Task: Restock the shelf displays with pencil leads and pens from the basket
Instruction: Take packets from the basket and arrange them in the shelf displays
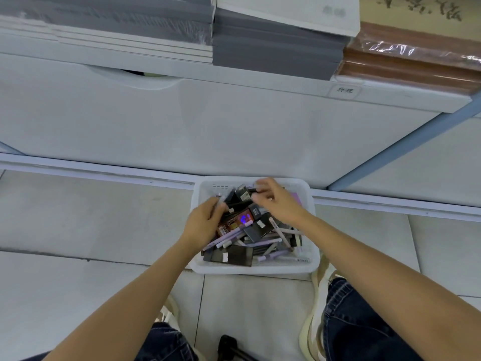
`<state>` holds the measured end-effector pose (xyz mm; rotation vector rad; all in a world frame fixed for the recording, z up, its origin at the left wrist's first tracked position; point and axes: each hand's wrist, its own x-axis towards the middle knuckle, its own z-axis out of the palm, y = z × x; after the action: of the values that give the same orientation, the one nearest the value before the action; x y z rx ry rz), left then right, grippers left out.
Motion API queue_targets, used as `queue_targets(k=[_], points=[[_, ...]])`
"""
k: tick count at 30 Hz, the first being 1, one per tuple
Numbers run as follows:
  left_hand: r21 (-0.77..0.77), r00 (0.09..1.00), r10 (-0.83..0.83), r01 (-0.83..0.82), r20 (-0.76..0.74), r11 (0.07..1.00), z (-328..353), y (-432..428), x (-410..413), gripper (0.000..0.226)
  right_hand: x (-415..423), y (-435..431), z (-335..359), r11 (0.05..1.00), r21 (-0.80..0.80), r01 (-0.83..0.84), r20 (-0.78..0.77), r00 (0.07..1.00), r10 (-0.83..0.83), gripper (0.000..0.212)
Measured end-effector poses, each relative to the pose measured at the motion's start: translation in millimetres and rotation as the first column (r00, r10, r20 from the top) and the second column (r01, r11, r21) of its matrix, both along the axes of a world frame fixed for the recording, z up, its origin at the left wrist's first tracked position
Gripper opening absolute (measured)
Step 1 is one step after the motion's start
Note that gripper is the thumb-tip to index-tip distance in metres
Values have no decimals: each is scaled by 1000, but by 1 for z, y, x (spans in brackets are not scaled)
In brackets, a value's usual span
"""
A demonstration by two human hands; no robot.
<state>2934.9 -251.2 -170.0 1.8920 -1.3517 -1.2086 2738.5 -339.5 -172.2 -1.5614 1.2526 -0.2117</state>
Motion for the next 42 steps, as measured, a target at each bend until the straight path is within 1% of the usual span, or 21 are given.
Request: queue_targets(k=[2, 3, 4, 6, 10, 13, 17, 19, 20, 21, 22, 23, 25, 27, 28, 29, 31, 32, 34, 38, 42], points=[[32, 995, 80, -82, 59, 996, -10, 3, 13, 26, 0, 16, -21, 983, -24, -183, -202, 964, 174, 50], [44, 992, 96, -99, 77, 994, -14, 5, 17, 25, 2, 24, -30, 976, -57, -210, -245, 951, 190, 46], [54, 991, 99, -104, 87, 993, -17, 7, 20, 25, 5, 29, -36, 980, -96, -177, -244, 958, 149, 37], [68, 992, 92, -98, 84, 993, -21, 8, 22, 26, 6, 30, -39, 984, -150, -97, -192, 979, 67, 20], [39, 996, 81, -82, 25, 996, -18, 5, 20, 25, -10, 3, -20, 991, -72, -115, -77, 991, 109, 8], [-17, 997, 48, -49, -58, 999, -10, -2, 14, 20, -16, -20, 3, 994, -18, -112, 26, 993, 112, 6], [98, 965, -48, 75, -258, 992, -5, -6, 1, 36, 8, -20, 18, 991, 20, -134, 165, 978, 128, 16], [151, 942, -4, 58, -335, 987, -6, -4, 0, 32, 12, -15, 19, 993, 34, -110, 185, 977, 102, 13], [172, 932, 29, 37, -362, 984, -6, -3, 2, 28, 7, -13, 18, 996, 33, -82, 169, 983, 75, 10], [186, 924, 53, 20, -379, 982, -7, -1, 4, 27, -1, -11, 17, 999, 11, -53, 101, 994, 52, 10], [194, 919, 70, 8, -389, 981, -8, 1, 7, 27, -13, -10, 14, 998, -44, -49, -33, 998, 48, 13], [199, 917, 82, -3, -390, 980, -9, 2, 8, 28, -27, -8, 9, 991, -105, -88, -218, 974, 64, 16], [212, 919, 103, -22, -380, 977, -10, 3, 7, 29, -50, -2, 0, 968, -116, -223, -518, 845, 132, 12], [218, 922, 96, -13, -375, 976, -11, 1, 0, 29, -57, 8, -8, 936, -61, -347, -659, 719, 223, 9], [220, 924, 81, 3, -374, 976, -11, 1, -4, 29, -54, 13, -12, 926, -54, -373, -672, 700, 243, 16], [223, 925, 69, 18, -374, 975, -12, 0, -8, 29, -50, 19, -16, 929, -60, -364, -640, 728, 244, 24], [233, 920, 66, 28, -385, 972, -13, 1, -14, 29, -39, 29, -21, 949, -75, -308, -485, 842, 235, 26], [234, 922, 60, 34, -383, 972, -13, 1, -15, 29, -34, 33, -24, 948, -70, -311, -429, 867, 253, 24], [223, 930, 31, 55, -366, 973, -15, 2, -13, 27, -32, 35, -30, 933, -91, -349, -446, 852, 275, 25], [210, 920, 78, 4, -384, 978, -17, 3, -9, 19, -42, 22, -37, 947, -267, -177, -487, 873, 26, 40], [236, 900, 134, -36, -415, 971, -19, 3, -10, 15, -45, 17, -46, 964, -170, -205, -543, 836, 82, 75]])
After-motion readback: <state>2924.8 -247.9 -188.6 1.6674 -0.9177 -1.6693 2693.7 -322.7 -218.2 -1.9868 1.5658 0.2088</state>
